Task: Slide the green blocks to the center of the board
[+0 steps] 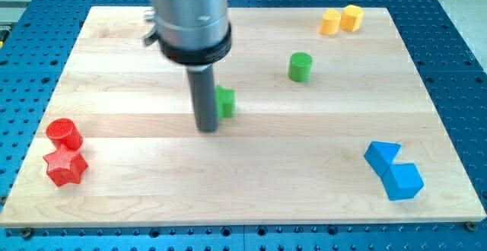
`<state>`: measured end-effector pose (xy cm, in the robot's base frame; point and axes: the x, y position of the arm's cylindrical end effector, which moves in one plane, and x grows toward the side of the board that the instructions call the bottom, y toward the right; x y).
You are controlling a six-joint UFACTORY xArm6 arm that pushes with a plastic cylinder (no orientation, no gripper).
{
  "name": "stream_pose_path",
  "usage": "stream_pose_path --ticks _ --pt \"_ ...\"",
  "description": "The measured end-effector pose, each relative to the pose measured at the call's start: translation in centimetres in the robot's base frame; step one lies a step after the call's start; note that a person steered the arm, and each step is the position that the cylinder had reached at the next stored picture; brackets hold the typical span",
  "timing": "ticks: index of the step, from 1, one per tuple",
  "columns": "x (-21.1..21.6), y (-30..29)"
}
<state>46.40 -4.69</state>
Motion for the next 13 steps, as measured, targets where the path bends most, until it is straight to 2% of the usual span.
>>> stream_pose_path --ticks 1,2,3,5,6,7,8,9,10,11,12,13 --pt "-2.3 1.0" --pt "-1.3 9.3" --pt "-3.0 14.3" --pt "-4.3 6.7" --pt "-3.0 17.1" --pt "-8.6 22.8" --pt "-9.6 18.0" --pt "-9.6 10.8" --pt "-5.6 10.2" --pt "1.9 7.3" --pt "-1.8 4.8" --pt "-3.8 4.8"
